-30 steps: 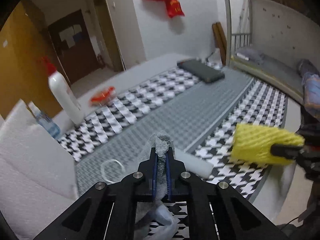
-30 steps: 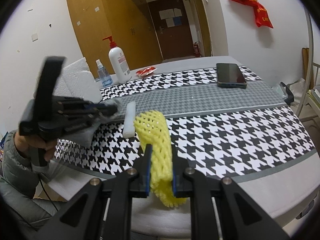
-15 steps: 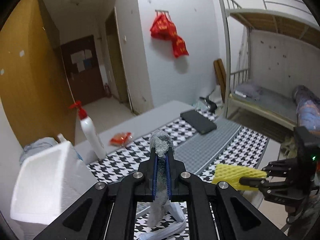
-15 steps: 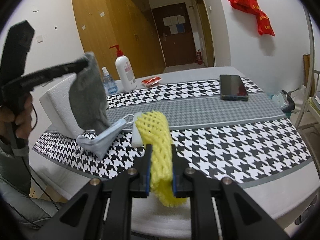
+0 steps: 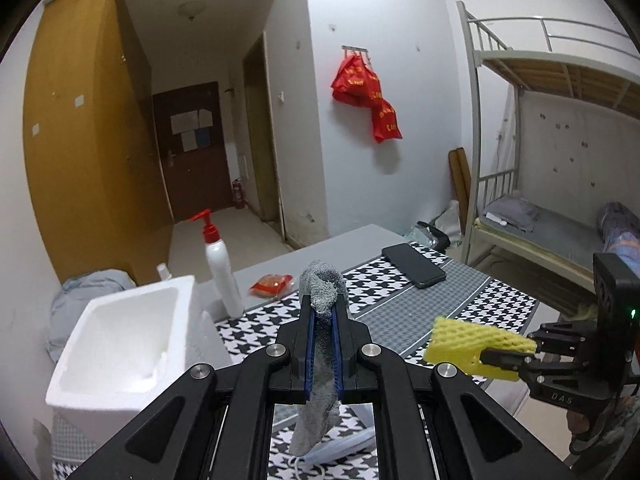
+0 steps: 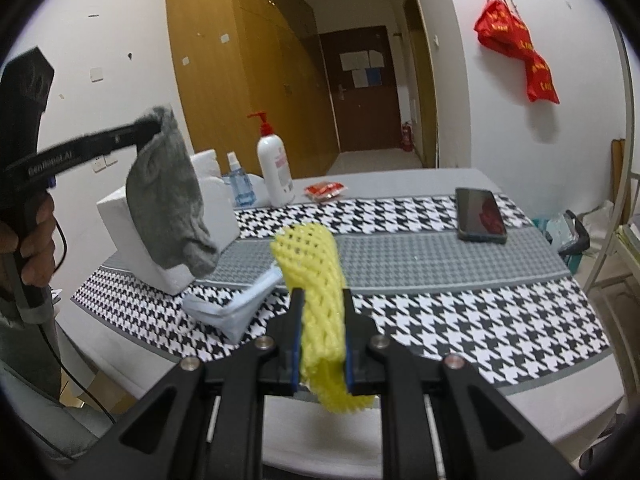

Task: Organize soft objects
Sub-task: 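Carry the sock with the left tool while the right tool carries the sponge toward the foam box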

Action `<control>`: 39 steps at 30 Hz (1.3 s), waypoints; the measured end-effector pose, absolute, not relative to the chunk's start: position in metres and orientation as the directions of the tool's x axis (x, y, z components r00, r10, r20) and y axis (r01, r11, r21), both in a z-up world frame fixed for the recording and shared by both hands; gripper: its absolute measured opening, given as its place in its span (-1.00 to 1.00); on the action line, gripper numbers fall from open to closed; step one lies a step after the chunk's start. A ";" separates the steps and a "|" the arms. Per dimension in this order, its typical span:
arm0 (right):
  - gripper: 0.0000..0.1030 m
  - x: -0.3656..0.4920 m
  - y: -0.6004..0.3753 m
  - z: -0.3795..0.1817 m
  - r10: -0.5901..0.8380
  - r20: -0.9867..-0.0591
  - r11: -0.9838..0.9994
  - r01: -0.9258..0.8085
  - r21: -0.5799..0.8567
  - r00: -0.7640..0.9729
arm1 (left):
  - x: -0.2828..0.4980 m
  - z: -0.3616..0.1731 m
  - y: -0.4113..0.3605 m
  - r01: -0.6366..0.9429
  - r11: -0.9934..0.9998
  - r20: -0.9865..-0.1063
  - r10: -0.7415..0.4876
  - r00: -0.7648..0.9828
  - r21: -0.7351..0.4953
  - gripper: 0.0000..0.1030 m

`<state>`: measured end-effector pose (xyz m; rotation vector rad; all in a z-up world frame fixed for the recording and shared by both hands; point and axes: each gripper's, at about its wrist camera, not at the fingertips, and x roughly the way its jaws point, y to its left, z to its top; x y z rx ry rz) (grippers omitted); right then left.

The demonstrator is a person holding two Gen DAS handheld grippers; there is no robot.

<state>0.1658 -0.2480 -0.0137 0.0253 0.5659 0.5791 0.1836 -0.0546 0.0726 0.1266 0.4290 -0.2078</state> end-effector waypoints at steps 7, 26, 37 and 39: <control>-0.63 0.159 -0.229 -0.001 0.535 -0.479 0.833 -0.528 0.164 0.696 | 0.167 0.069 -0.042 0.223 0.974 -0.415 -0.185 0.891 0.045 -0.85; -0.63 0.139 -0.176 0.009 0.555 -0.489 0.811 -0.569 0.138 0.672 | 0.125 0.043 0.000 0.147 0.989 -0.398 -0.138 0.907 -0.008 -0.85; -0.63 0.130 -0.137 0.014 0.616 -0.488 0.749 -0.652 0.119 0.618 | 0.102 0.032 0.039 0.018 1.000 -0.399 -0.021 0.917 -0.012 -0.85; -0.63 0.130 -0.130 0.014 0.624 -0.490 0.738 -0.665 0.114 0.609 | 0.099 0.031 0.046 -0.003 1.000 -0.401 -0.003 0.916 -0.013 -0.85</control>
